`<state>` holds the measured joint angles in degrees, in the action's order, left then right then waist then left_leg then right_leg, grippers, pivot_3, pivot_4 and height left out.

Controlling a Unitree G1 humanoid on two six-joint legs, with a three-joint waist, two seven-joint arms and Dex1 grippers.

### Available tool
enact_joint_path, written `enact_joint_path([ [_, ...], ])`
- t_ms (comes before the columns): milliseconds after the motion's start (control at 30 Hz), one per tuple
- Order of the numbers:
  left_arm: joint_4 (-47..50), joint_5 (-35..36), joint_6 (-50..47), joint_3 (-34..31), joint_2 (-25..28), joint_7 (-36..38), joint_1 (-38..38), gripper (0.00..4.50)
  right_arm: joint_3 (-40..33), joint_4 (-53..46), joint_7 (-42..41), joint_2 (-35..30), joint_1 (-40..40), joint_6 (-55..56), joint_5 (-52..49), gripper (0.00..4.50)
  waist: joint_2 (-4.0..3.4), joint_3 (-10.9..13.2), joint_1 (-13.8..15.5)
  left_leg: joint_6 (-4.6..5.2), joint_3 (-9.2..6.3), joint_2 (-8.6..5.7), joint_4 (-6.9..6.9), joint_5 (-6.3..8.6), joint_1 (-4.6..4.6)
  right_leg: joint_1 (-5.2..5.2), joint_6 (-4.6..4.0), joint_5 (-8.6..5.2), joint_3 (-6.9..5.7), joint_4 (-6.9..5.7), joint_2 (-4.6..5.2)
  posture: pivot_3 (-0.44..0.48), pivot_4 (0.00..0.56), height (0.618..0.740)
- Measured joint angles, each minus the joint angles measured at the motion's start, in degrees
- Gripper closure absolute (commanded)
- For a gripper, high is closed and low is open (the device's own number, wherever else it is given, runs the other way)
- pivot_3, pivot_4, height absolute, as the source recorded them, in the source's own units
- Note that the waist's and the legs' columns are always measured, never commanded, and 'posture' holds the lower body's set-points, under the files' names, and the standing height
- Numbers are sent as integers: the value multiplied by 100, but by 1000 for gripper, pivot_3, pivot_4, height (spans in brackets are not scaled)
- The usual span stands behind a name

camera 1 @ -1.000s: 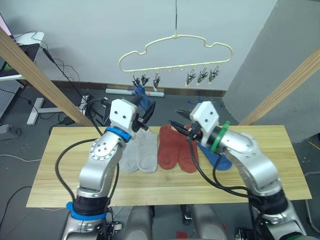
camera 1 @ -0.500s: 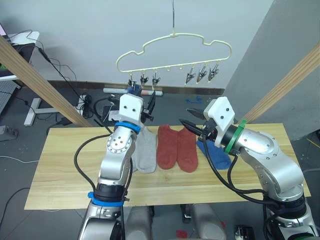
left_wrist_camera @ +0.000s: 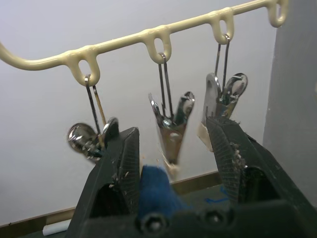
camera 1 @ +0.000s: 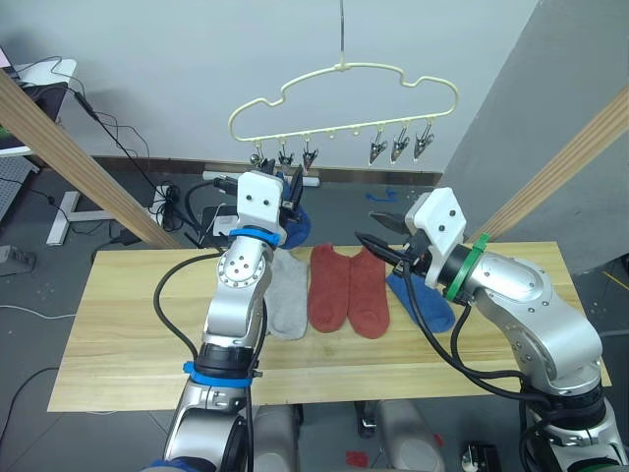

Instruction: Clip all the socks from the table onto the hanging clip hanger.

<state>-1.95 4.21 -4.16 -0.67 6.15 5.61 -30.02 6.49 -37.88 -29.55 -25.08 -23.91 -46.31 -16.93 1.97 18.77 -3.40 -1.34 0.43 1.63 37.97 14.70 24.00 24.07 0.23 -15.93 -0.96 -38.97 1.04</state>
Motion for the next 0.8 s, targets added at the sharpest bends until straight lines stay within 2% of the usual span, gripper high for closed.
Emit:
enact_joint_path([
  [667,-471,-84,335,-113,-143,-262,-354,2139,-87,10,92,-67,-7,-14,-73,2598,2,2,-6,-1,2,1,-1,0,1,1,1,0,0,2,0,-187,362,740],
  [700,-471,-84,343,-113,-143,-260,-373,2517,-87,10,92,-69,-7,-15,-80,2542,2,2,-6,-1,2,1,-1,0,1,0,1,0,0,2,0,-187,362,740],
  [800,-471,-83,372,-113,-149,-257,-418,3251,-87,10,93,-73,-7,-15,-93,2542,2,2,-6,-1,3,1,0,0,0,0,1,0,1,1,0,-186,364,740],
])
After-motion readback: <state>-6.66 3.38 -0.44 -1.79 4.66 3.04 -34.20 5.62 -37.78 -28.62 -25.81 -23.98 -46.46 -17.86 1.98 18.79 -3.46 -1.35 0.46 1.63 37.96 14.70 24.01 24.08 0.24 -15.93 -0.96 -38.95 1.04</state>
